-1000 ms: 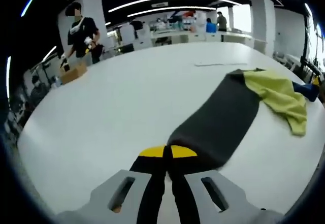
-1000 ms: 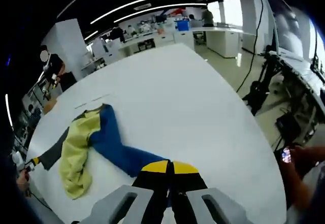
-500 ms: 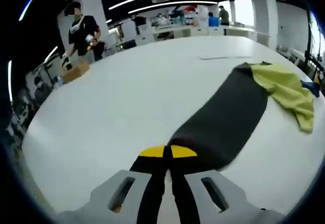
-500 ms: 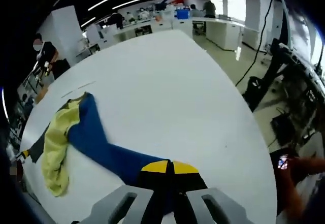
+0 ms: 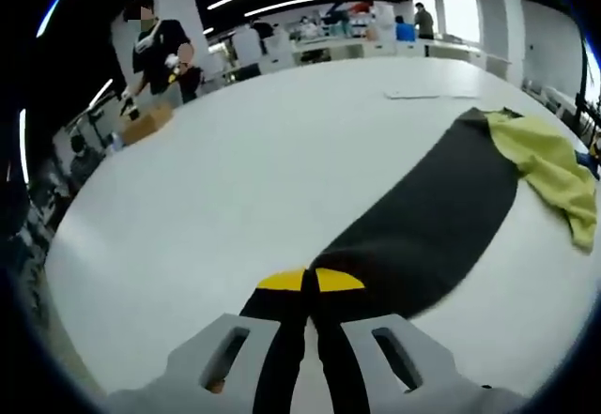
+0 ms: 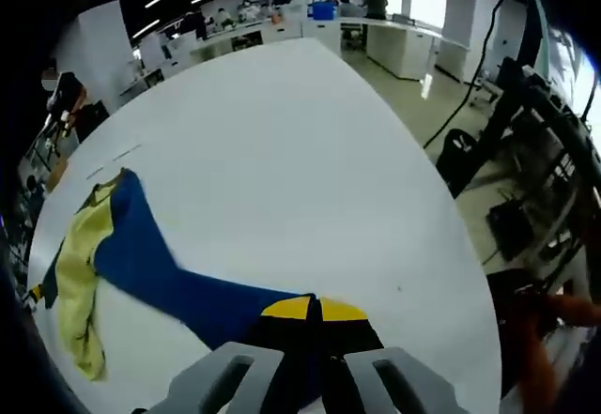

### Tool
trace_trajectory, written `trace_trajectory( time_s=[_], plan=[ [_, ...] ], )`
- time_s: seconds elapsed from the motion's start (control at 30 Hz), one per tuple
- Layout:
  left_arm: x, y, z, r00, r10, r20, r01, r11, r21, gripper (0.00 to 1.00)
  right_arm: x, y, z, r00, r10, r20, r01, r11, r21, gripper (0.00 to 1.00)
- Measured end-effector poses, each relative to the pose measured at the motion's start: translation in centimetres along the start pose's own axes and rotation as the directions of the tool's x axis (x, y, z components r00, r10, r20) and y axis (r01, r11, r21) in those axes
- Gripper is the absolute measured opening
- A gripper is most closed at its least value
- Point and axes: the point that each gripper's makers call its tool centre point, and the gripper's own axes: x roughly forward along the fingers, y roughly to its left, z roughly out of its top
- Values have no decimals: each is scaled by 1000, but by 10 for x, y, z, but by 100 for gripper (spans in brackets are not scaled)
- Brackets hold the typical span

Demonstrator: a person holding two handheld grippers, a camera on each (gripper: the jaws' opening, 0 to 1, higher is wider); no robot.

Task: Fold the garment on the visible template until the final outline fits inside the template.

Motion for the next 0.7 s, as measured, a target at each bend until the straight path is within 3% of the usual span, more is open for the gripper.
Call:
trace_trajectory(
  time_s=[0.27, 0.37, 0.57, 0.7],
  plan=[
    [3, 6, -2, 999, 23, -23, -22, 999, 26, 0, 5, -33, 4, 994, -102, -26, 100, 992, -76, 0],
    [4, 3, -1, 1000, 15, -24, -14, 999, 37, 0, 2, -27, 6, 998, -56, -6, 55, 998, -31, 0],
    [1, 1, 3, 1000, 16, -16, -15, 999, 49, 0, -5, -15, 8, 999, -22, 27, 23, 999, -44, 0],
    [-5, -8, 14, 999, -24, 34, 23, 999, 37, 13, -15, 1, 13, 997, 36, 70, -33, 999, -36, 2]
  ],
)
